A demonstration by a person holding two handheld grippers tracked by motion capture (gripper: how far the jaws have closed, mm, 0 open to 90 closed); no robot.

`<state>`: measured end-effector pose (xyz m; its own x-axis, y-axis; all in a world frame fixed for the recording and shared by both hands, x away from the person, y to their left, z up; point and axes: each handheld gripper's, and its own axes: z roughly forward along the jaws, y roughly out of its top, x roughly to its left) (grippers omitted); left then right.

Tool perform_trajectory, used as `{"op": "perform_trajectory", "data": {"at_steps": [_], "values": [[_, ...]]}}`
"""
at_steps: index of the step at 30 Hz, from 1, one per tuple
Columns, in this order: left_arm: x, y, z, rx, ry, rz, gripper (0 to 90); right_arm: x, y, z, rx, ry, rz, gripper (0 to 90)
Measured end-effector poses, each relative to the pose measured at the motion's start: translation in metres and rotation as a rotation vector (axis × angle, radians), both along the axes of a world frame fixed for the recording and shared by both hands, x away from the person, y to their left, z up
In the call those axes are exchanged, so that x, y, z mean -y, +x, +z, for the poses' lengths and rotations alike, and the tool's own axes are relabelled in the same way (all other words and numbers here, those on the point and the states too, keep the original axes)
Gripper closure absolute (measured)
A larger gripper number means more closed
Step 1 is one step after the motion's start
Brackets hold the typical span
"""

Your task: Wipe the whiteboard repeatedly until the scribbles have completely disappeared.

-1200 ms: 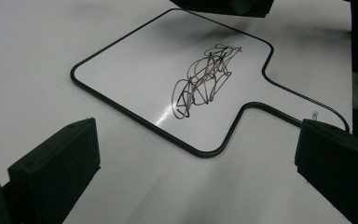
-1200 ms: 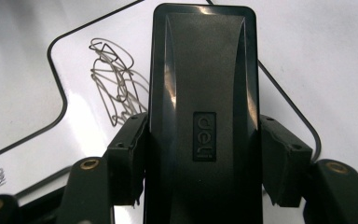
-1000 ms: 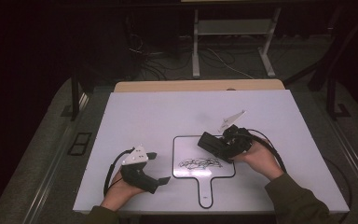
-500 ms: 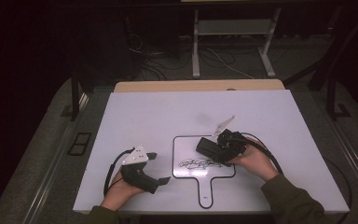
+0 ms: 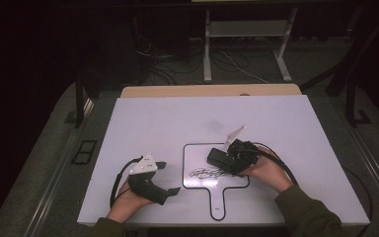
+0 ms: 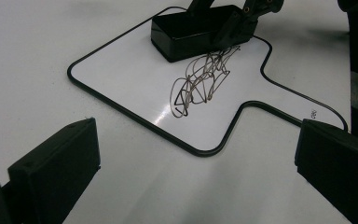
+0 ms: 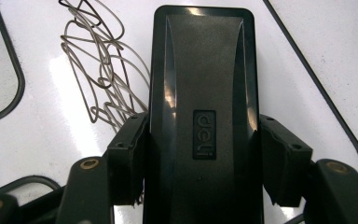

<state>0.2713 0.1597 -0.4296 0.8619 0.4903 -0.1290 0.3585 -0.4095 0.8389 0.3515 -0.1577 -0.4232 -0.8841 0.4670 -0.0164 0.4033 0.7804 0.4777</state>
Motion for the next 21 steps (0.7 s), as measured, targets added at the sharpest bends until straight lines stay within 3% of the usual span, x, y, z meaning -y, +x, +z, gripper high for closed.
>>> {"op": "perform_trajectory", "data": {"at_steps": [13,16,18,21], "values": [[0.0,0.0,0.0,-0.001,0.0,-0.001,0.0,-0.007,-0.007,0.0,-0.002,-0.005,0.027,38.5],[0.0,0.0,0.0,-0.002,0.0,0.0,0.0,-0.007,-0.008,0.001,0.009,-0.022,0.062,38.4],[0.0,0.0,0.0,-0.002,0.0,0.0,0.0,-0.009,-0.012,0.001,-0.006,-0.009,0.053,38.5],[0.0,0.0,0.0,-0.001,0.001,0.0,0.0,-0.007,-0.013,0.001,0.003,-0.027,0.071,38.5]]}}
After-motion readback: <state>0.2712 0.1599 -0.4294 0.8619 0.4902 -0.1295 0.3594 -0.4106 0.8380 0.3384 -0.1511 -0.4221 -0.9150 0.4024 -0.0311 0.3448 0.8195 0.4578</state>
